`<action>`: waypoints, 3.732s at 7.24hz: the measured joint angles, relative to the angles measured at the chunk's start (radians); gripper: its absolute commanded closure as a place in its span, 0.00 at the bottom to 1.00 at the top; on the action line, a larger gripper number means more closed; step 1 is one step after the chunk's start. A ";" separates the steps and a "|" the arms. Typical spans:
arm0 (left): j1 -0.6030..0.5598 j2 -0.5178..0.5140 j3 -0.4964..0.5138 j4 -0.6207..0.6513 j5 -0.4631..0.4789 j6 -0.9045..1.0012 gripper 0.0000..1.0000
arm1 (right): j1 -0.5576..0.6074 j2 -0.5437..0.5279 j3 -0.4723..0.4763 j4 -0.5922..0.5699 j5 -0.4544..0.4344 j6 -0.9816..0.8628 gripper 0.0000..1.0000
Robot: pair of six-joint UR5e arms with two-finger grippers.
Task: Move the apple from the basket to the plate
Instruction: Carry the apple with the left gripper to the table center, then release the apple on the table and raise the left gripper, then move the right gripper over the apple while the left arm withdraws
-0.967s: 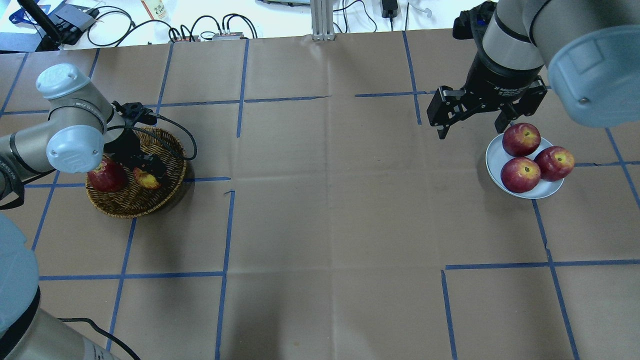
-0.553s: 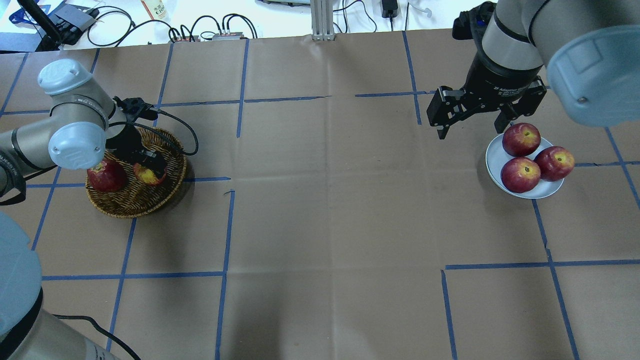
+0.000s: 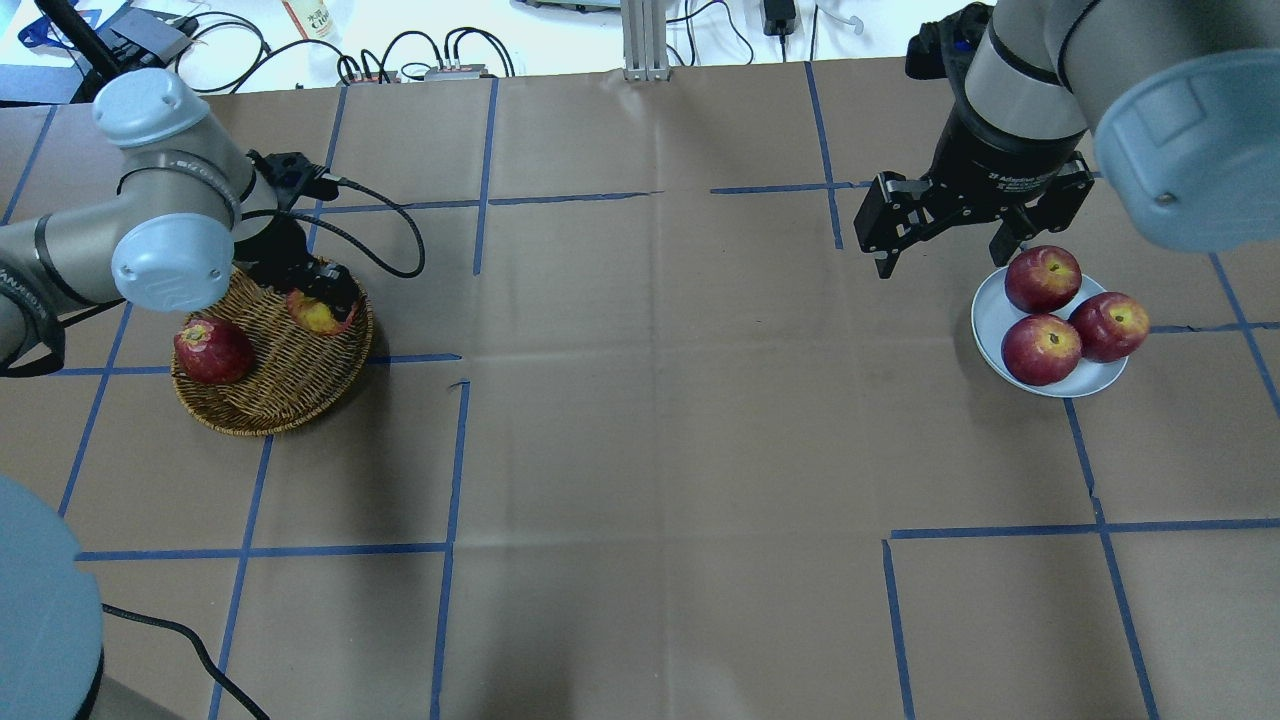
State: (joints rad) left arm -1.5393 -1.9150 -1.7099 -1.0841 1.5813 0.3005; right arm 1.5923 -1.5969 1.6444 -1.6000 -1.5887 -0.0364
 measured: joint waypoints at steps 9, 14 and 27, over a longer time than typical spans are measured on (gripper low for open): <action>-0.420 -0.297 0.238 0.009 -0.017 -0.544 0.41 | -0.001 0.000 -0.003 -0.001 0.000 0.000 0.00; -0.422 -0.295 0.227 0.009 -0.016 -0.543 0.01 | -0.002 0.001 -0.012 -0.004 0.001 0.000 0.00; 0.016 0.290 0.230 -0.433 -0.053 -0.072 0.01 | 0.185 0.251 -0.208 -0.105 0.017 0.224 0.00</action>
State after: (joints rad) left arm -1.5238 -1.6252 -1.4798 -1.5169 1.5280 0.2287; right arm 1.7770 -1.3457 1.4363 -1.7053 -1.5719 0.1875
